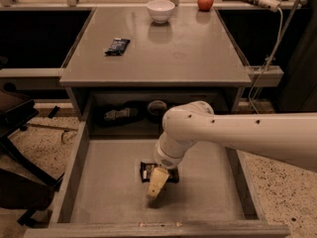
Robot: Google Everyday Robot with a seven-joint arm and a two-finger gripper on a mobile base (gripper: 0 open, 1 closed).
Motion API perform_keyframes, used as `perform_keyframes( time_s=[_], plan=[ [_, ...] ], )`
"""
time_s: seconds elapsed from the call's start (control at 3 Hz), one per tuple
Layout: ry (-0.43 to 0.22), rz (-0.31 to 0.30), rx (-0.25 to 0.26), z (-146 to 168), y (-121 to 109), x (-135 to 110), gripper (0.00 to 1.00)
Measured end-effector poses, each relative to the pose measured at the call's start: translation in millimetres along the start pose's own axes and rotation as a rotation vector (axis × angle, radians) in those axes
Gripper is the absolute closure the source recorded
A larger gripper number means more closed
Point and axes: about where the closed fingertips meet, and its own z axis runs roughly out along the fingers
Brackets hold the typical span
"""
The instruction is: Pick rxbar chocolate from top drawer and place on counter
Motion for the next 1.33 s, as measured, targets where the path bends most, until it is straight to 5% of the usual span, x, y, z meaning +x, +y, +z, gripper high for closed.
perform_keyframes(
  time_s=[0.67,1.33],
  plan=[
    [0.012,0.032,0.003,7,-4,15,0.00],
    [0.011,0.040,0.006,8,-5,18,0.42]
  ],
)
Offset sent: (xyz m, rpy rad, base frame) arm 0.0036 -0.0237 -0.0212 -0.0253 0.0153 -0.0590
